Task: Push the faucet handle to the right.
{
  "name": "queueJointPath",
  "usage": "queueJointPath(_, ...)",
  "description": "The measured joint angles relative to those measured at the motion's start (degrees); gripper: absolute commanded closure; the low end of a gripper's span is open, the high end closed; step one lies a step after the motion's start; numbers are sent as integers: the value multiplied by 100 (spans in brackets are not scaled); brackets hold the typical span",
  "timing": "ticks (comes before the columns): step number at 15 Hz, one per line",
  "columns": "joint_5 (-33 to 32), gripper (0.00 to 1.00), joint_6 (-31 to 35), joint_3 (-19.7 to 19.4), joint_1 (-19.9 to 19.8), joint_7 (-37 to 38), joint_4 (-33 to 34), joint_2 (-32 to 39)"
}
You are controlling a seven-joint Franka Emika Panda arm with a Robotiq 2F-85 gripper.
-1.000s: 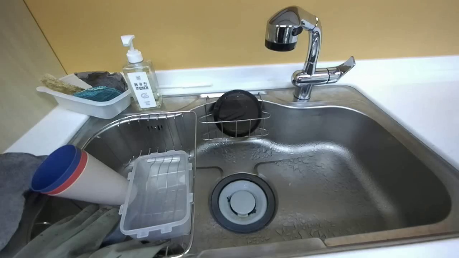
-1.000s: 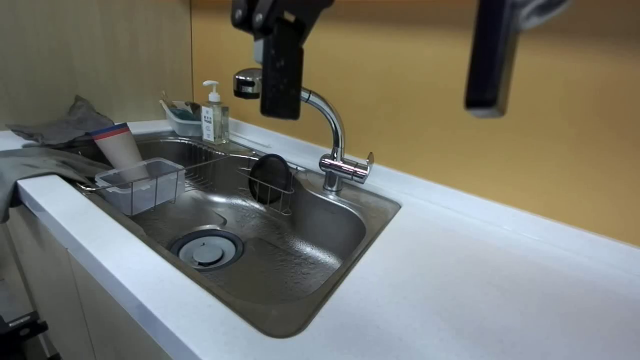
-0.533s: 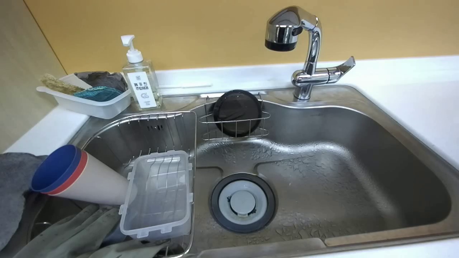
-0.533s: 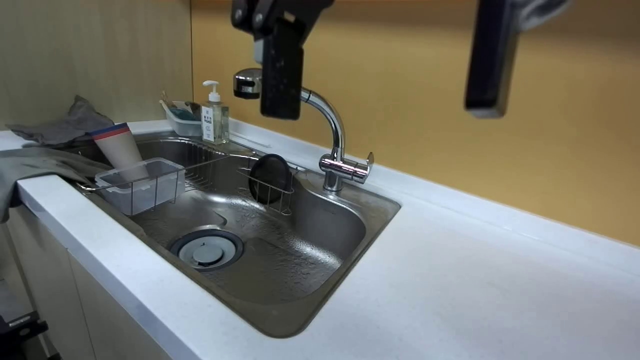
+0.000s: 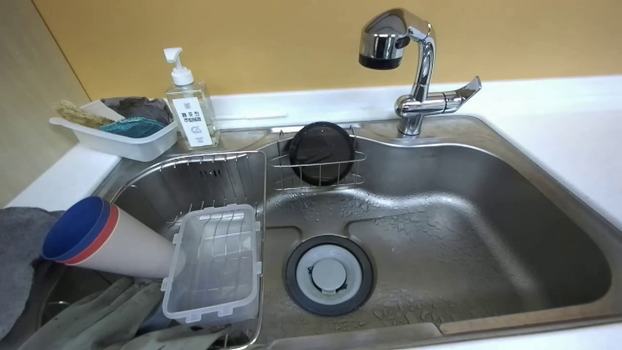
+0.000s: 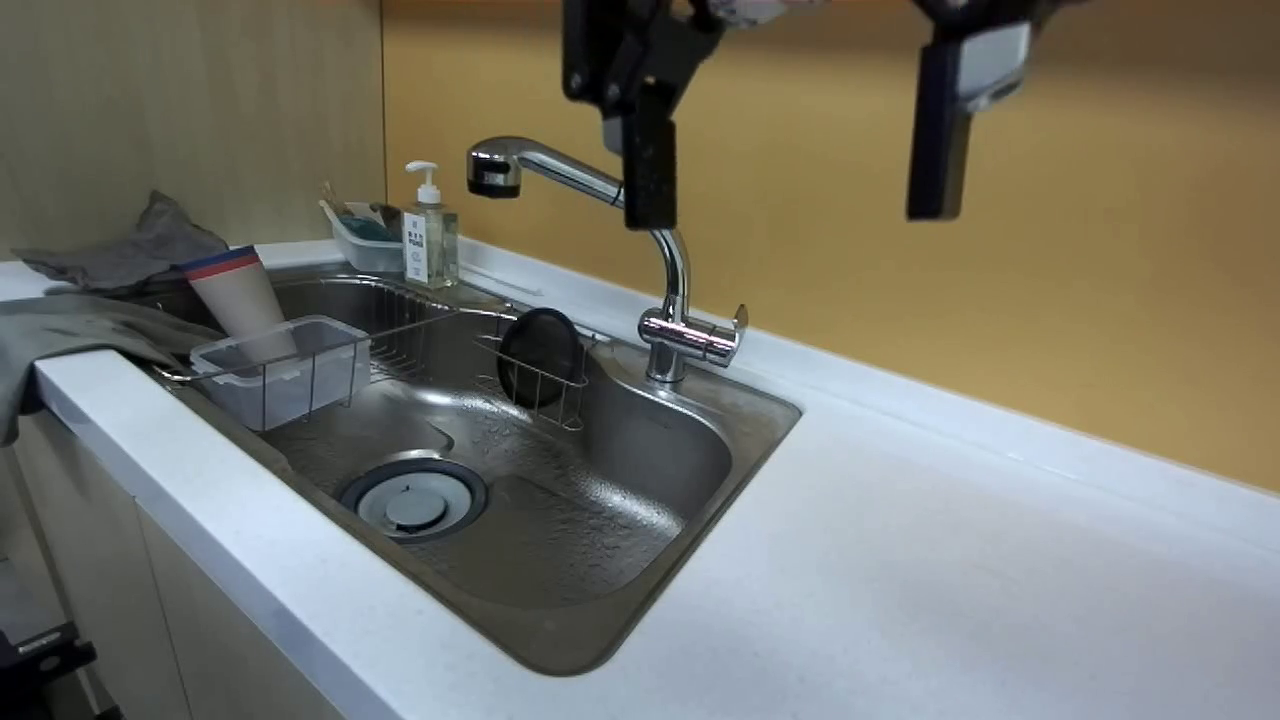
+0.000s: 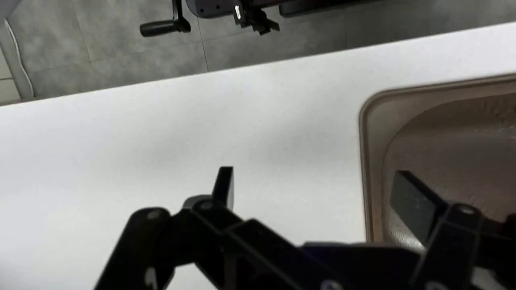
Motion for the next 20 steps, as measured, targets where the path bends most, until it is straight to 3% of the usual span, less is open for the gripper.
queueJointPath(12, 234, 0, 2615, 496, 163, 897, 610, 1924)
queueJointPath(20, 138, 0, 3080, 630, 181, 1245, 746, 2258)
